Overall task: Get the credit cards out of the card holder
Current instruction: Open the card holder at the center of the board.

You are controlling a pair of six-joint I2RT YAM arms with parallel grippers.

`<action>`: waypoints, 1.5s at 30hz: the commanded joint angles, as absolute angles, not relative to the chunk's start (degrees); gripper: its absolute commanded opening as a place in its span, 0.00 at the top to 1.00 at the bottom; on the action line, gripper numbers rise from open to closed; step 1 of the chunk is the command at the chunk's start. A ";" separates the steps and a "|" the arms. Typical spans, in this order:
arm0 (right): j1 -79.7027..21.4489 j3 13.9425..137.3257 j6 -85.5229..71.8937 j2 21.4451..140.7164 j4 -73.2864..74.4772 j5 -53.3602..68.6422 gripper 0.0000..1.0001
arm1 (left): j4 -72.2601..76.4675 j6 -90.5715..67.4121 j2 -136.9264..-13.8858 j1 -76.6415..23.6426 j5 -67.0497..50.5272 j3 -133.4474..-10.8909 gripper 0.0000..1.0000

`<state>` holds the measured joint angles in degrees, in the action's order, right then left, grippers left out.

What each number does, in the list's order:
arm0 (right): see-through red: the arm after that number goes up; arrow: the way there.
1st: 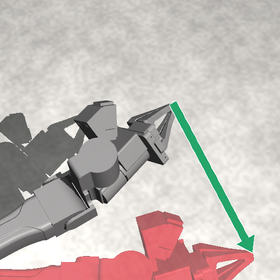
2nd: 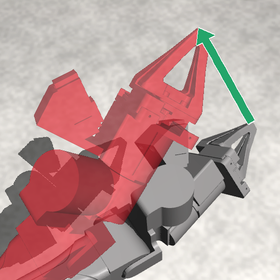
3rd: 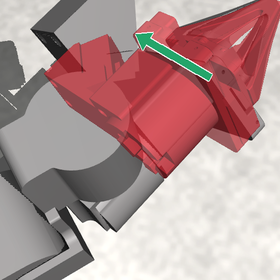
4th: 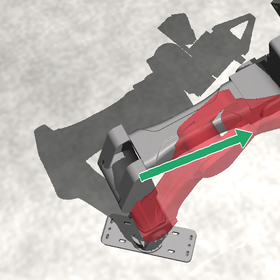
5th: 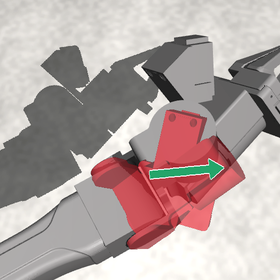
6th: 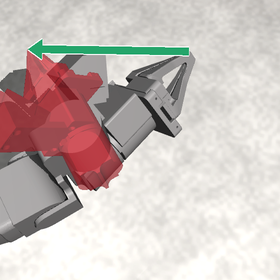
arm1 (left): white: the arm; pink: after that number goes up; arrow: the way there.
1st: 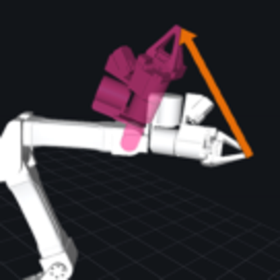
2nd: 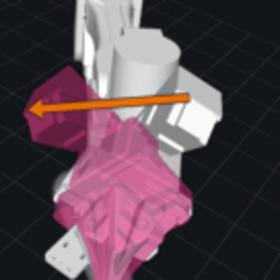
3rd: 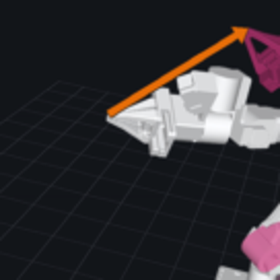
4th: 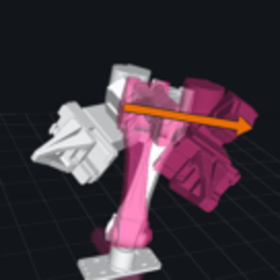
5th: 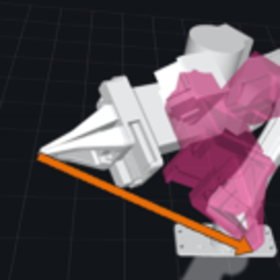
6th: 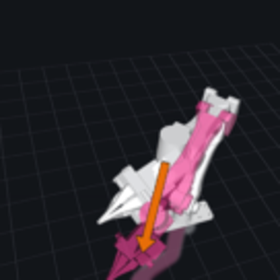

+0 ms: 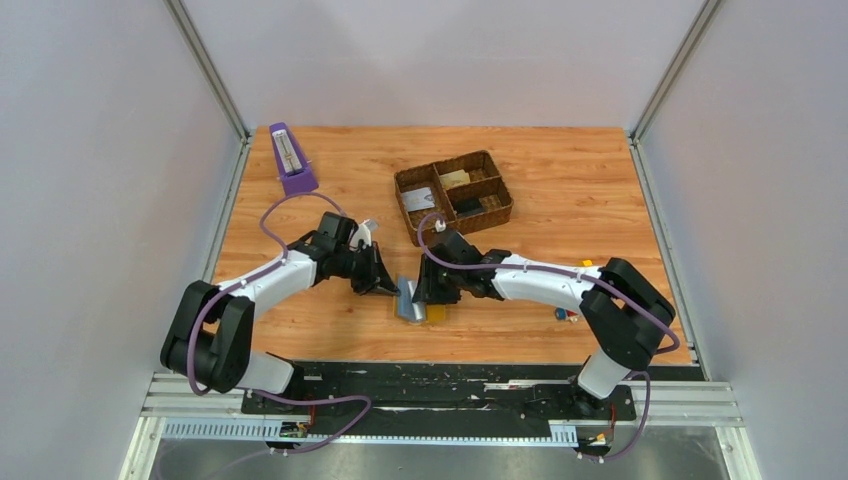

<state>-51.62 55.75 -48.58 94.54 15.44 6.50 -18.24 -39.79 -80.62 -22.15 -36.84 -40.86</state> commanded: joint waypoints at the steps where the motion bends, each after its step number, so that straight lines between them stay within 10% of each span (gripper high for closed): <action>1: -51.82 55.00 -48.53 93.71 15.44 2.77 0.64 | -17.36 -40.30 -77.63 -22.46 -38.81 -41.59 1.00; 14: -52.02 61.37 -50.67 89.09 30.41 -6.80 0.65 | -18.94 -38.87 -78.03 -22.50 -38.15 -41.39 0.94; 45: -53.09 56.38 -50.98 94.67 8.97 10.65 0.63 | -19.28 -39.74 -77.94 -22.90 -38.02 -40.70 1.00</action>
